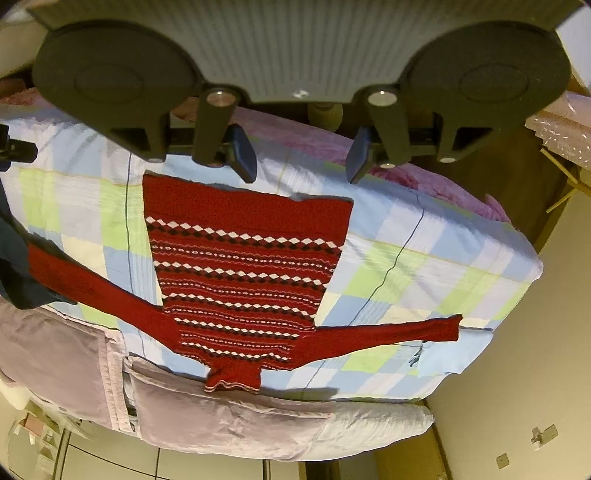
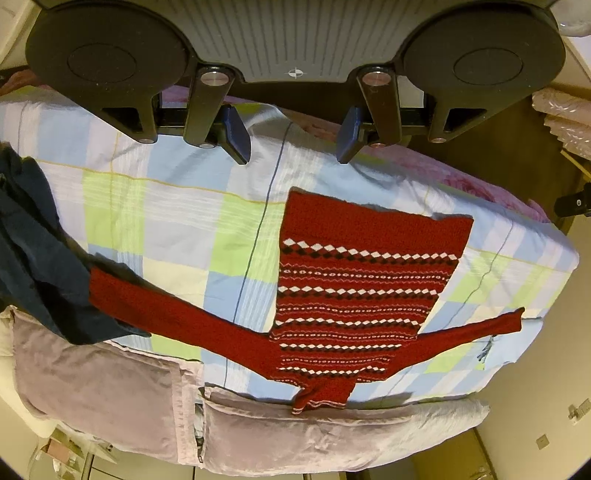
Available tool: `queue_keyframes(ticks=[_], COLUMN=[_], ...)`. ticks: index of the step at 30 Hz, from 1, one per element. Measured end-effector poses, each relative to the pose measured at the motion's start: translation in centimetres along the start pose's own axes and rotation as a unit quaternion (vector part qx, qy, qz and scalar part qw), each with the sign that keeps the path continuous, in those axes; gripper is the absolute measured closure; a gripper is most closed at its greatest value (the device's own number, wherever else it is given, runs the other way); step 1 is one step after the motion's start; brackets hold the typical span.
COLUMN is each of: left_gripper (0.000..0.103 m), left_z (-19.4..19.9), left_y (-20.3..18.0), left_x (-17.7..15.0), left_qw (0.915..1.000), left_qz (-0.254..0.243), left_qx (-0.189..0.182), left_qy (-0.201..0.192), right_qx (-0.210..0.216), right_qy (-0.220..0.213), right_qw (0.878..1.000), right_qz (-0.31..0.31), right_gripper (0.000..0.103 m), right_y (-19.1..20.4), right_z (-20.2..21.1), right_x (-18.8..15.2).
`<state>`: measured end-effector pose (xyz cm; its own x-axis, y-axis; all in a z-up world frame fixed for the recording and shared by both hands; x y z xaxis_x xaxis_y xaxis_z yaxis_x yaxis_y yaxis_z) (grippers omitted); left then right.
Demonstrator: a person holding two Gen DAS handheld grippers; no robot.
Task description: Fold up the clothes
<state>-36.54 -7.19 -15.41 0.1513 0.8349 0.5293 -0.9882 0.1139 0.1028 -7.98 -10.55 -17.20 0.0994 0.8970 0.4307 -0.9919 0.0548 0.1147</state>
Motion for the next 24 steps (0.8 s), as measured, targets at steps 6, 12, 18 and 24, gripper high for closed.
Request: queue_keyframes(ticks=[6, 12, 18, 24], left_gripper=[0.053, 0.053, 0.053, 0.052], left_z=[-0.1, -0.5, -1.3, -3.2], left_y=[0.5, 1.0, 1.1, 1.4], left_x=[0.8, 2.1, 3.5, 5.3], left_qw=[0.9999, 0.9997, 0.9996, 0.9996], left_qz=[0.006, 0.013, 0.014, 0.014], left_qx=[0.007, 0.014, 0.02, 0.019], left_qy=[-0.005, -0.013, -0.016, -0.015], right_qx=[0.005, 0.011, 0.015, 0.015], right_qy=[-0.002, -0.001, -0.002, -0.005], right_qw=[1.0, 1.0, 1.0, 1.0], right_qz=[0.005, 0.008, 0.002, -0.005], right_gripper=[0.048, 0.048, 0.048, 0.048], right_y=[0.5, 0.6, 0.4, 0.5], right_z=[-0.5, -1.3, -2.2, -3.6], right_x=[0.9, 2.0, 3.5, 5.6])
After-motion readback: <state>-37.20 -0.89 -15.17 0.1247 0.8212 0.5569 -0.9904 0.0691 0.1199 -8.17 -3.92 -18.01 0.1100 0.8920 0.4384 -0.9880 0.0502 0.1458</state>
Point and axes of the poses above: each gripper's, at about its wrist camera, not at the fingertips, and z roughly against the way its jaws point, y to its left, x to its top, the point moved 7 cm from there along -z, roughly the way its jaws point, and after that the axes turned 1 degree about x, right-handed, at the moved point
